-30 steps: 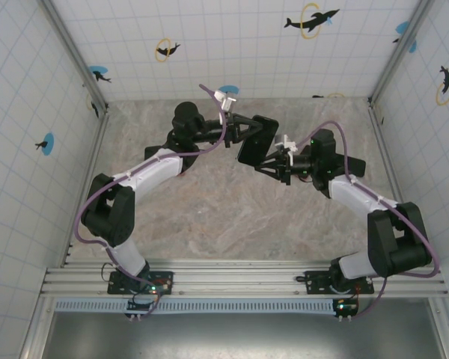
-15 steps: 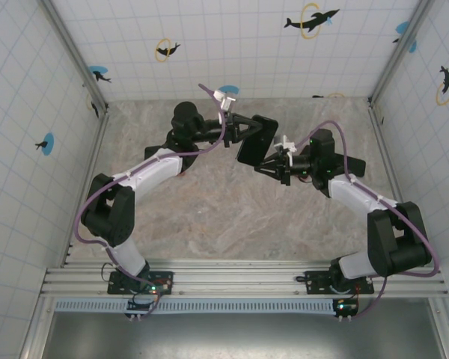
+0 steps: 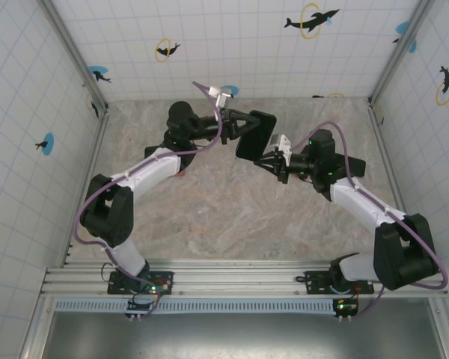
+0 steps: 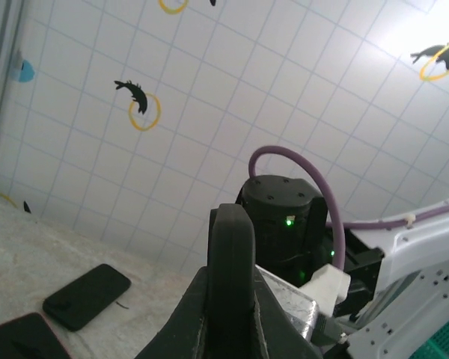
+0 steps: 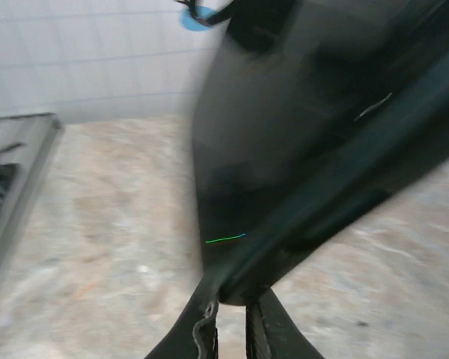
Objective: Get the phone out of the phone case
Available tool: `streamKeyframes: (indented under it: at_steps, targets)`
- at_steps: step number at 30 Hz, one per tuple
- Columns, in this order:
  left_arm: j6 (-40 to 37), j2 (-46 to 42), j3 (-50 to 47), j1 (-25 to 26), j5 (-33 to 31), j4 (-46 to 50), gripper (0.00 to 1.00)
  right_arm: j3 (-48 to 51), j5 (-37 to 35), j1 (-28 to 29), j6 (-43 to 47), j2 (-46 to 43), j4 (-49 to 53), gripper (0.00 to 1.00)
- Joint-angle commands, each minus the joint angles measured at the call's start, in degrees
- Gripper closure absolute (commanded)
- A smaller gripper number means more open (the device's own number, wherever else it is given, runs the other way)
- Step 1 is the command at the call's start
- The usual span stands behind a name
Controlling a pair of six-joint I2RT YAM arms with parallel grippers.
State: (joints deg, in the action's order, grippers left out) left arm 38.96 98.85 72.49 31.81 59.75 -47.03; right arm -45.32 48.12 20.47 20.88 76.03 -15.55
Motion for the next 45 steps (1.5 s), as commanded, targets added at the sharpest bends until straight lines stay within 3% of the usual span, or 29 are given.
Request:
streamKeyframes:
  at_steps: [1, 6, 13, 24, 29, 33, 37, 45]
  targets:
    - [5.1, -2.1, 0.9, 1.9, 2.2, 0.1, 1.0, 0.8, -13.3, 0.2, 3.9, -2.5, -9.9, 0.91]
    - [6.6, -1.5, 1.8, 2.5, 2.9, 0.4, 1.0, 0.7, -16.5, 1.1, 5.3, -3.2, -10.7, 0.91]
    - [3.1, -1.4, 2.5, 2.3, -2.9, 3.6, 1.0, 1.6, -10.0, 0.5, -2.8, -3.8, -15.1, 0.89]
    - [9.8, -3.0, 1.4, 1.9, -17.9, 5.7, 1.0, 9.9, -2.3, -3.0, -17.5, -9.2, -15.9, 0.59]
    - [16.6, -3.4, 1.8, 1.8, -22.9, 7.7, 1.0, 13.7, -3.5, -3.7, -30.2, -11.4, -20.2, 0.54]
    - [23.3, -4.5, -1.3, 1.8, -28.3, 7.2, 1.0, 16.7, -7.5, -4.3, -45.3, -12.2, -29.1, 0.52]
    - [31.2, -5.7, -5.1, 1.9, -32.3, 1.8, 1.0, 18.0, -9.9, -4.4, -55.8, -11.8, -33.0, 0.53]
    - [35.5, -7.0, -7.9, 3.6, -36.7, 0.4, 1.0, 20.2, -14.2, -4.1, -71.8, -10.2, -42.3, 0.56]
